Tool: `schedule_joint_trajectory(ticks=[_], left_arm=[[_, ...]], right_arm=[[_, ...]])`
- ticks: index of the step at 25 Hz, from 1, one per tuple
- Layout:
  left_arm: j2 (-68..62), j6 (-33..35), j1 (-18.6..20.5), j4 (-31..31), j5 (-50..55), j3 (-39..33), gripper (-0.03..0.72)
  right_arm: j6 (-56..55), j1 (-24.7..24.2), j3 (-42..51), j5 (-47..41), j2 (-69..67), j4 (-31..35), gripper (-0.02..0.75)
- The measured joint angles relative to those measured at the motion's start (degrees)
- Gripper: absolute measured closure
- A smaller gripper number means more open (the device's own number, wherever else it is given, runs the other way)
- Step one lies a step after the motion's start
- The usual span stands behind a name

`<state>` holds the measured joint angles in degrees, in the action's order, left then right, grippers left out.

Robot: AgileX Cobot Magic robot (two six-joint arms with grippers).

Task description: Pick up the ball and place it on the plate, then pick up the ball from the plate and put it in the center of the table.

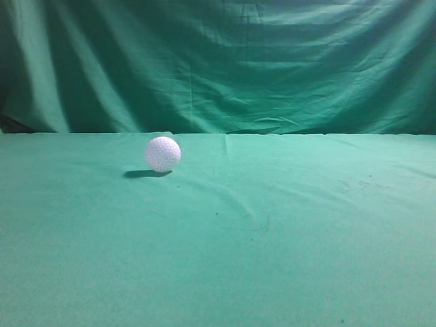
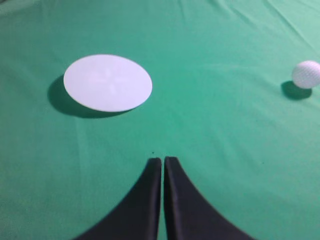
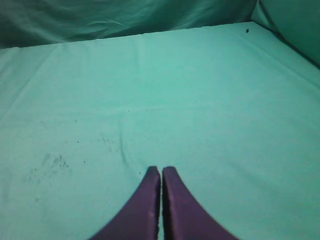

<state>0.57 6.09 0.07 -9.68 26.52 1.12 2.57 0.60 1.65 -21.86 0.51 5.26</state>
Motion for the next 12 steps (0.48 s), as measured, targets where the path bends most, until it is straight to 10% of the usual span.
schedule_joint_trajectory(ticks=[12], left_arm=[[0.09,0.09,-3.18,4.73,-5.6,-2.07,0.688]], right_arm=[[0.0,0.0,0.0,-0.04,0.0,0.0,0.738]])
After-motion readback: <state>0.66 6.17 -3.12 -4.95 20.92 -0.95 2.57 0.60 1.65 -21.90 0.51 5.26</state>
